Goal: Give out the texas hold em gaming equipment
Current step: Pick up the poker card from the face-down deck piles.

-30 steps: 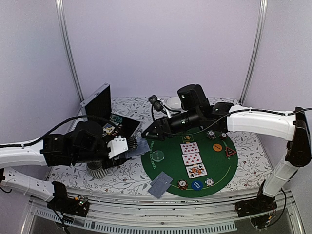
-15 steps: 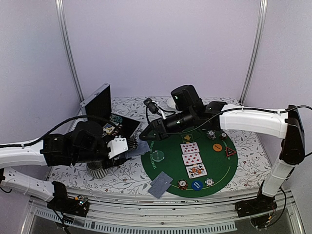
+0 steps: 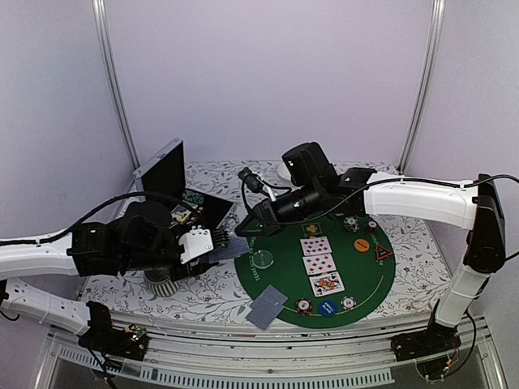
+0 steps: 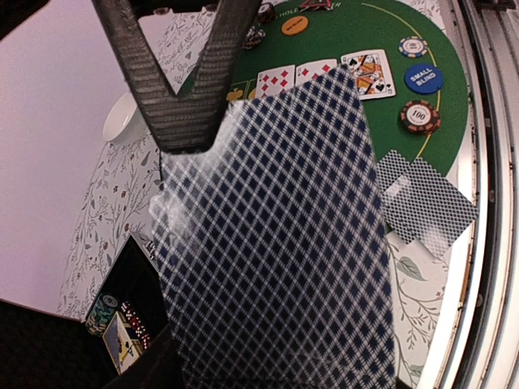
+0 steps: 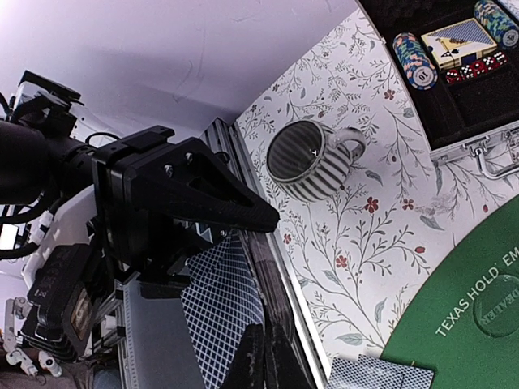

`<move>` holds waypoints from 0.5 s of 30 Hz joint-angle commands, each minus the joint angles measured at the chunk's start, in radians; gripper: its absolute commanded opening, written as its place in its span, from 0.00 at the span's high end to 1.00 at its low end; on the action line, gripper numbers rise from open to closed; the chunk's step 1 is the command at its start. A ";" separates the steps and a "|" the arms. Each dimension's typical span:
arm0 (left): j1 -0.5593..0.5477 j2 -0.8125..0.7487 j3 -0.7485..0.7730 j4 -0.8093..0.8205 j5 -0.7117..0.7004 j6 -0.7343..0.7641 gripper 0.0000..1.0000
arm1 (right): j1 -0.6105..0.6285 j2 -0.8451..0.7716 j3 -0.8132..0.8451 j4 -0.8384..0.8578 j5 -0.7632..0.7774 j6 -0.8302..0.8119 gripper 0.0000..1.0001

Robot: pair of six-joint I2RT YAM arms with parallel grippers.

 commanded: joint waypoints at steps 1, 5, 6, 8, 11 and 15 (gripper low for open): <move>0.004 -0.003 0.013 0.032 0.001 0.006 0.47 | 0.005 0.004 0.027 -0.020 -0.002 -0.006 0.98; 0.004 -0.003 0.013 0.032 0.002 0.005 0.47 | 0.004 -0.014 0.031 -0.028 -0.005 -0.009 0.98; 0.005 -0.003 0.013 0.032 0.003 0.005 0.47 | 0.005 -0.020 0.033 -0.028 -0.005 -0.009 0.98; 0.005 -0.002 0.013 0.032 0.002 0.005 0.47 | 0.005 -0.036 0.034 -0.029 -0.004 -0.009 0.98; 0.005 -0.003 0.013 0.032 0.000 0.005 0.47 | 0.005 -0.057 0.042 -0.029 0.004 -0.013 0.98; 0.005 -0.006 0.011 0.032 0.001 0.005 0.47 | 0.005 -0.079 0.054 -0.029 0.018 -0.015 0.98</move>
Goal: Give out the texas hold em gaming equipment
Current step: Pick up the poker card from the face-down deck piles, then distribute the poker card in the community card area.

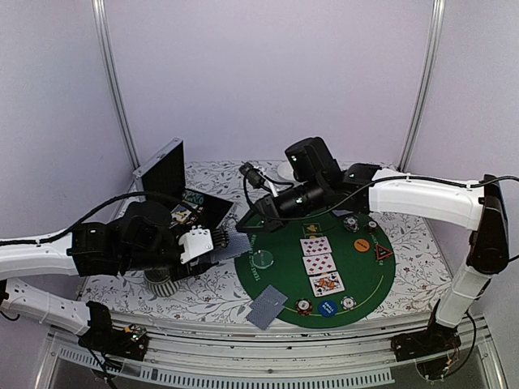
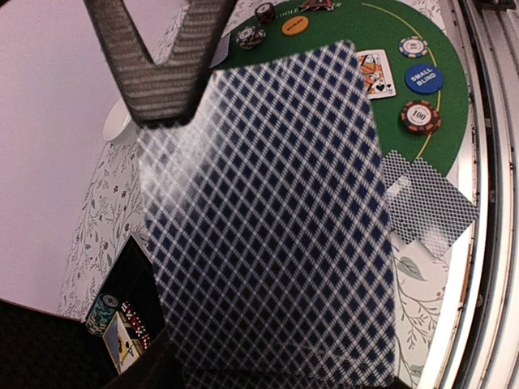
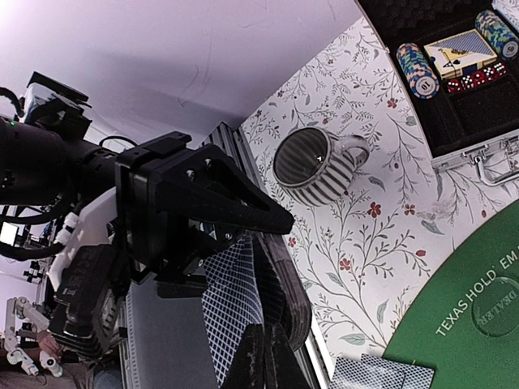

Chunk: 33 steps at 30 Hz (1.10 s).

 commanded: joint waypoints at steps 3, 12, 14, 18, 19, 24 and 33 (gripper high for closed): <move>0.004 -0.006 0.011 0.030 0.002 0.002 0.47 | 0.004 -0.076 0.044 -0.006 0.024 -0.021 0.98; 0.005 -0.001 0.013 0.030 0.005 0.002 0.47 | -0.015 -0.149 0.040 -0.013 0.062 -0.032 0.98; 0.004 -0.002 0.014 0.030 0.005 0.002 0.47 | -0.024 -0.159 0.040 -0.019 0.057 -0.036 0.98; 0.004 -0.002 0.014 0.029 0.005 0.001 0.47 | -0.090 -0.213 0.047 -0.072 0.084 -0.072 0.98; 0.004 -0.002 0.014 0.028 0.007 0.000 0.47 | -0.122 -0.232 0.039 -0.091 0.090 -0.095 0.98; 0.003 -0.001 0.015 0.027 0.010 0.000 0.47 | -0.353 -0.261 -0.029 -0.140 0.099 -0.235 0.98; 0.003 0.011 0.013 0.027 0.004 0.001 0.47 | -0.512 -0.016 0.005 -0.164 0.037 -0.569 0.98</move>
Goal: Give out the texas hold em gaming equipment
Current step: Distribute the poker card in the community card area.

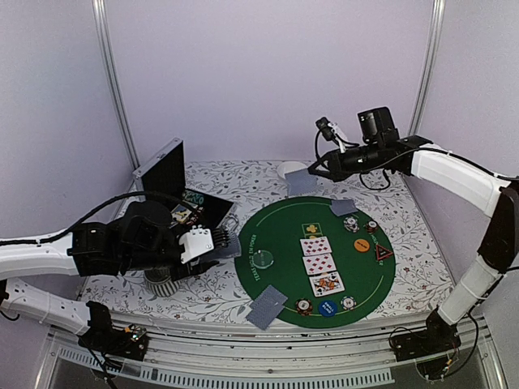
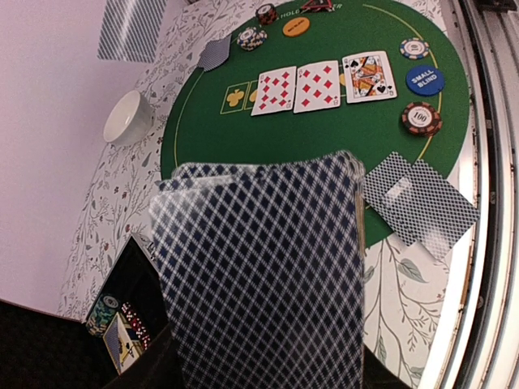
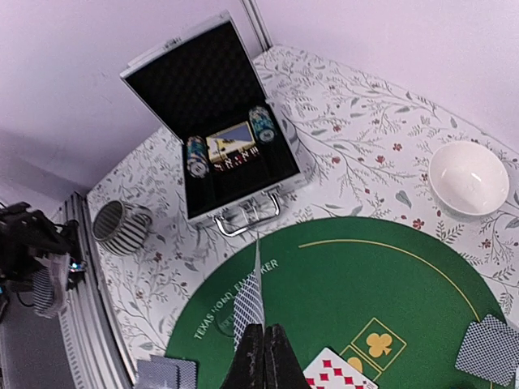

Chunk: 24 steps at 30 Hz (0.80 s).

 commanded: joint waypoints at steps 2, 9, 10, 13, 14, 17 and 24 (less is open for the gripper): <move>0.003 0.011 0.013 0.020 0.004 0.003 0.47 | -0.075 0.203 0.034 -0.033 -0.091 -0.187 0.98; 0.002 0.017 0.011 0.017 0.003 0.001 0.47 | -0.101 0.427 0.081 -0.010 -0.185 -0.301 0.98; 0.003 0.019 0.011 0.017 0.003 0.001 0.47 | -0.115 0.450 0.085 -0.003 -0.200 -0.306 0.98; 0.003 0.019 0.010 0.017 0.002 0.001 0.47 | -0.155 0.512 0.100 -0.002 -0.222 -0.309 0.98; 0.003 0.019 0.009 0.017 0.002 0.001 0.47 | -0.160 0.523 0.101 -0.005 -0.219 -0.315 0.98; 0.002 0.020 0.010 0.017 0.002 0.002 0.47 | -0.167 0.532 0.095 -0.021 -0.202 -0.352 0.98; 0.003 0.032 0.013 0.017 0.001 0.004 0.47 | -0.173 0.527 0.103 -0.078 -0.150 -0.448 0.98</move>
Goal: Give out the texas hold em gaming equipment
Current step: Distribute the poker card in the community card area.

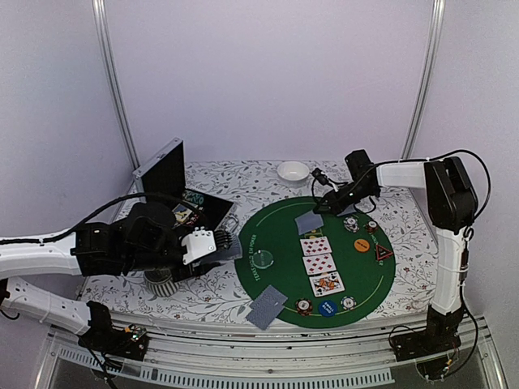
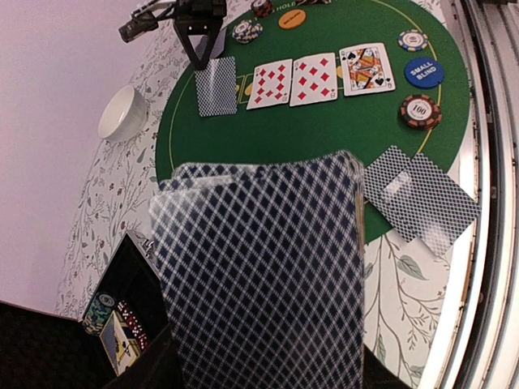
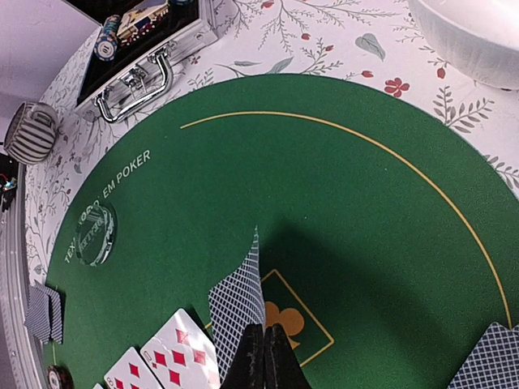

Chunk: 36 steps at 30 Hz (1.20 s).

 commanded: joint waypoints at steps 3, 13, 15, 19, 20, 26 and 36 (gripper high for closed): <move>0.003 0.016 0.013 0.017 -0.002 0.005 0.47 | 0.002 0.035 0.079 -0.108 0.007 -0.134 0.98; 0.003 0.020 0.013 0.017 -0.012 0.006 0.47 | 0.002 0.082 0.114 -0.178 0.019 -0.212 0.98; 0.003 0.020 0.013 0.017 -0.012 0.007 0.47 | 0.002 0.083 0.106 -0.167 0.024 -0.213 0.98; 0.002 0.023 0.013 0.018 -0.013 0.008 0.47 | 0.003 0.105 0.122 -0.161 0.069 -0.217 0.98; 0.003 0.023 0.014 0.017 -0.014 0.008 0.47 | 0.003 0.112 0.129 -0.165 0.073 -0.219 0.98; 0.003 0.021 0.012 0.017 -0.015 0.008 0.47 | 0.002 0.128 0.136 -0.168 0.087 -0.232 0.98; 0.004 0.012 0.012 0.017 -0.014 0.008 0.47 | 0.003 0.100 0.091 -0.086 0.108 -0.140 0.98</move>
